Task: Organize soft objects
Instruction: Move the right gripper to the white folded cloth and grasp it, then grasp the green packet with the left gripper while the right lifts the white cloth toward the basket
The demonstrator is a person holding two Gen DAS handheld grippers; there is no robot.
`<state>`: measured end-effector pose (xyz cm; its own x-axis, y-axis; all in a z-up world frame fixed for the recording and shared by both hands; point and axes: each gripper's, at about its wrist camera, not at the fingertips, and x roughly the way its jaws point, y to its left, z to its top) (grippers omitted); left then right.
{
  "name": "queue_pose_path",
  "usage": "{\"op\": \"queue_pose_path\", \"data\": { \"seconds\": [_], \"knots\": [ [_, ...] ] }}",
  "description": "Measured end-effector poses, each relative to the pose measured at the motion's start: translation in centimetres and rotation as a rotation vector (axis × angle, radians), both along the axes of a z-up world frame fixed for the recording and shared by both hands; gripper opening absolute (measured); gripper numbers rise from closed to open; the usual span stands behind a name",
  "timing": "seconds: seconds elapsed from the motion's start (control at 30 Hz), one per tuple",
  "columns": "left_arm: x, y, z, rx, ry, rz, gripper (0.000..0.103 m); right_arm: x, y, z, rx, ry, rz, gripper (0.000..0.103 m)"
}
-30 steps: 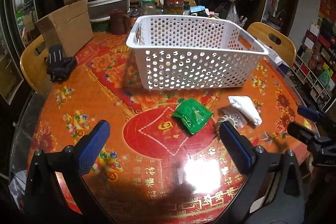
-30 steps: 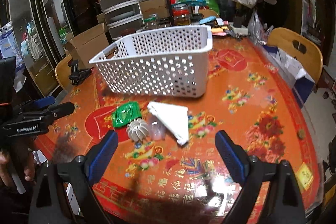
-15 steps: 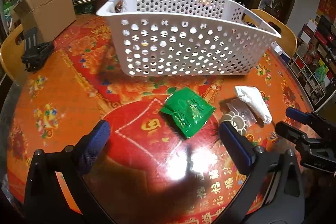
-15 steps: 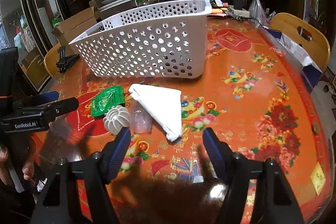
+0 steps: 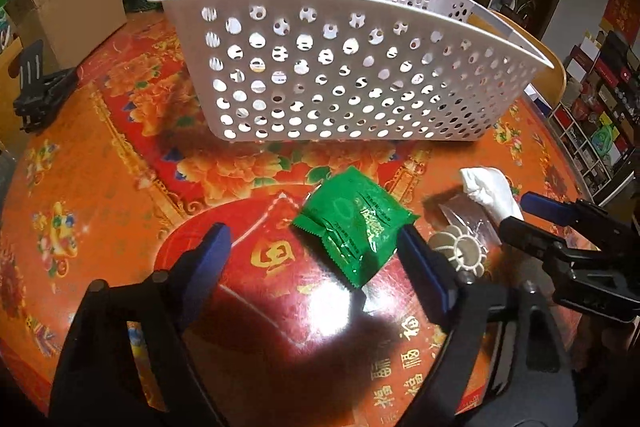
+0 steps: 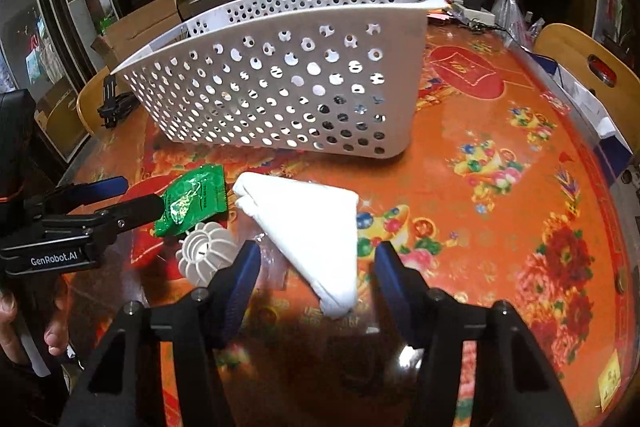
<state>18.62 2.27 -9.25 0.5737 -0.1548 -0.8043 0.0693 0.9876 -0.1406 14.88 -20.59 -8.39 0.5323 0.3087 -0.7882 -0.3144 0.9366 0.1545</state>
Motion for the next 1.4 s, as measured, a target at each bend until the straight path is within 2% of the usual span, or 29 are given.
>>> {"op": "queue_pose_path", "data": {
  "seconds": [0.43, 0.77, 0.9, 1.07, 1.4],
  "knots": [
    [0.9, -0.9, -1.4, 0.017, 0.017, -0.025, 0.064, 0.7, 0.2, -0.5, 0.019, 0.018, 0.015, 0.04],
    [1.2, -2.9, -1.9, 0.051, 0.012, -0.05, 0.047, 0.0, 0.2, -0.3, 0.01, 0.003, 0.024, 0.026],
    [1.1, -3.4, -1.8, 0.05, 0.004, -0.061, 0.039, -0.2, -0.1, -0.3, 0.018, -0.002, 0.018, 0.024],
    [0.8, -3.2, -1.6, 0.014, -0.008, -0.074, 0.024, -0.6, -0.4, 0.2, 0.031, -0.02, 0.01, 0.023],
    [-1.8, -2.3, 0.3, 0.007, -0.091, -0.079, 0.012, -1.8, -1.2, 1.3, 0.054, -0.056, -0.008, 0.022]
  ]
}}
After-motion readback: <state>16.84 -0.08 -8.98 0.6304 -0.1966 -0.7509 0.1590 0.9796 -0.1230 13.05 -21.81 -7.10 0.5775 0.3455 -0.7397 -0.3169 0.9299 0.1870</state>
